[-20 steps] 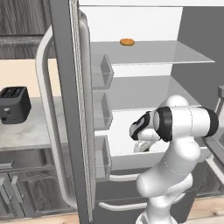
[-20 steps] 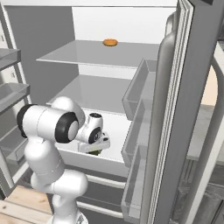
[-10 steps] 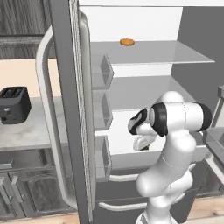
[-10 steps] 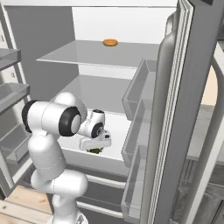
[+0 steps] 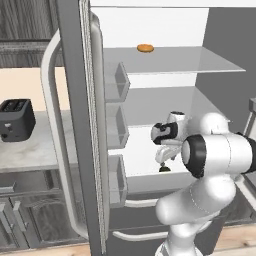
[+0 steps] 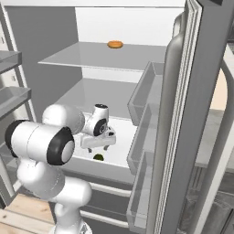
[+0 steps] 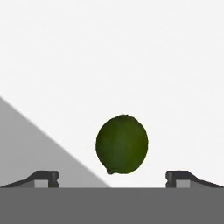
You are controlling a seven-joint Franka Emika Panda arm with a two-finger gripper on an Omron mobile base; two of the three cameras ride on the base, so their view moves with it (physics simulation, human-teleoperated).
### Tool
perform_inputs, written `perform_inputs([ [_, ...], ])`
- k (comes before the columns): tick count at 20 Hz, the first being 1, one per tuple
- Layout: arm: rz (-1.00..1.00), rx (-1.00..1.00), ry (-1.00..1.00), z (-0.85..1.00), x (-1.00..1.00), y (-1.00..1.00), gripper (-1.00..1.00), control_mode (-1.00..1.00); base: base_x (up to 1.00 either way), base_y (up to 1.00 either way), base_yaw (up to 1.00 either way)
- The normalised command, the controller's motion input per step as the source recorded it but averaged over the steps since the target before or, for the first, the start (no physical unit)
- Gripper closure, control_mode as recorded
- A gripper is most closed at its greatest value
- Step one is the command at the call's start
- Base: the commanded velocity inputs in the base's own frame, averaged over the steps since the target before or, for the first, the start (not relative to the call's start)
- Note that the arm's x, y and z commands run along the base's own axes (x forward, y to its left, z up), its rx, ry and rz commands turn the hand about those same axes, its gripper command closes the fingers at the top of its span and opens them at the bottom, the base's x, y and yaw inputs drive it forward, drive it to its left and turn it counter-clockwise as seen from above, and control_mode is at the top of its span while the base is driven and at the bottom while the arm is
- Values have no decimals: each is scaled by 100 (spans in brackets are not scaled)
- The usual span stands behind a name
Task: Place the lime and broccoli inside the fridge drawer. Close the drawer after placing the vegetables.
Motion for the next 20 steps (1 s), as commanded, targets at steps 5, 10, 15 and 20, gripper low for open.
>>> perform_inputs([
  [5,-8,0,-19,75,-81,1,-100,-100,0,0,0],
  [10,-11,0,-23,94,-99,5,-100,-100,0,0,0],
  [15,-13,0,-16,89,-100,1,-100,-100,0,0,0],
  [20,-16,0,-8,49,-92,5,-100,-100,0,0,0],
])
